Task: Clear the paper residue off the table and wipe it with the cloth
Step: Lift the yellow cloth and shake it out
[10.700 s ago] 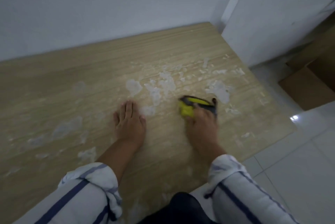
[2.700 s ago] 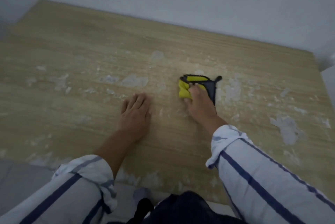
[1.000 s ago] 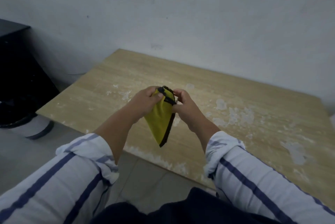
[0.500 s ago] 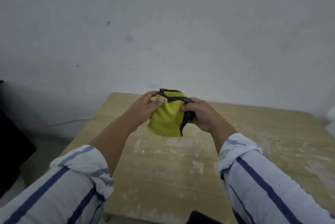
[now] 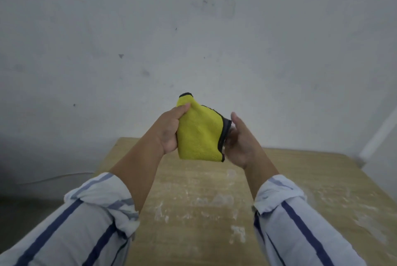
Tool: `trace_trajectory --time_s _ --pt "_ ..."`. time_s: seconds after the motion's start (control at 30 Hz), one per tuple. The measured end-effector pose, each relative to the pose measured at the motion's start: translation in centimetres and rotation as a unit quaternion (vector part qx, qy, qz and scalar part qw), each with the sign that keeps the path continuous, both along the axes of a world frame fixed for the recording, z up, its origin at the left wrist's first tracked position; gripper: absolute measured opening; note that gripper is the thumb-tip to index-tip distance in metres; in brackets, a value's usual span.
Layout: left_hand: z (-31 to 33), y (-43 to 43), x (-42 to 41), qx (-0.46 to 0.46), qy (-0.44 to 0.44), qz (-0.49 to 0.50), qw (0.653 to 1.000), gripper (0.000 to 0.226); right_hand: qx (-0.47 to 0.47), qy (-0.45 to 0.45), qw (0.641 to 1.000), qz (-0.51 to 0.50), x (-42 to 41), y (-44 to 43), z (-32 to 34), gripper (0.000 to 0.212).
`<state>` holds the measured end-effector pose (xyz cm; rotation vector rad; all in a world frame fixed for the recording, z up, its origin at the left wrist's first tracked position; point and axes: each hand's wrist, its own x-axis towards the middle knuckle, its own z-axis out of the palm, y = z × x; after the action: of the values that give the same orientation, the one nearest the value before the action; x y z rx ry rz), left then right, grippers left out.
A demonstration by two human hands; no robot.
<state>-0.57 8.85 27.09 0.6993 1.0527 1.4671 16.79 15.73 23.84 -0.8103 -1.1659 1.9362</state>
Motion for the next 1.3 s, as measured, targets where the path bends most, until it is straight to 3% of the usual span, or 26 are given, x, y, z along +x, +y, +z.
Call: trace_trajectory --time_s 0.1,0.23,0.37,0.47,0.57,0.67,0.87,1.07,1.3 --pt "0.1 0.6 0.2 -0.010 -0.011 0.011 1.000 0.041 -0.026 -0.021 0.996 0.077 -0.2 -0.2 -2.3 0.065" --pt "-0.6 0.9 -0.4 -0.044 0.027 0.034 0.998 0.041 -0.004 0.031 0.992 0.121 -1.0 0.3 -1.9 0.075" --pt "-2.3 0.7 -2.1 -0.085 0.047 0.080 0.992 0.038 0.019 -0.029 0.997 0.066 -2.9 1.3 -1.1 0.025" --pt "-3.2 0.2 -3.8 -0.104 0.035 0.082 0.991 0.032 0.019 -0.062 0.998 -0.012 -5.4 1.9 -1.3 0.019" --pt "-4.0 -0.3 -6.4 -0.093 0.047 0.050 0.993 0.027 0.031 -0.095 0.993 -0.057 -8.7 2.4 -2.0 0.019" --pt "-5.0 -0.3 -10.0 -0.095 0.082 0.000 0.992 0.043 0.064 -0.143 0.985 -0.078 -12.3 3.0 -3.2 0.020" --pt "-8.1 1.6 -17.9 -0.168 0.134 0.011 0.977 0.058 0.065 -0.202 0.976 -0.058 -20.5 4.5 -7.0 0.032" --pt "-14.2 4.4 -25.3 -0.247 0.174 0.011 0.953 0.054 0.015 -0.295 0.955 0.003 -28.0 7.1 -13.4 0.025" --pt "-22.0 7.0 -29.5 -0.290 0.170 -0.016 0.942 0.057 0.032 -0.391 0.920 -0.004 -32.0 8.6 -18.4 0.020"
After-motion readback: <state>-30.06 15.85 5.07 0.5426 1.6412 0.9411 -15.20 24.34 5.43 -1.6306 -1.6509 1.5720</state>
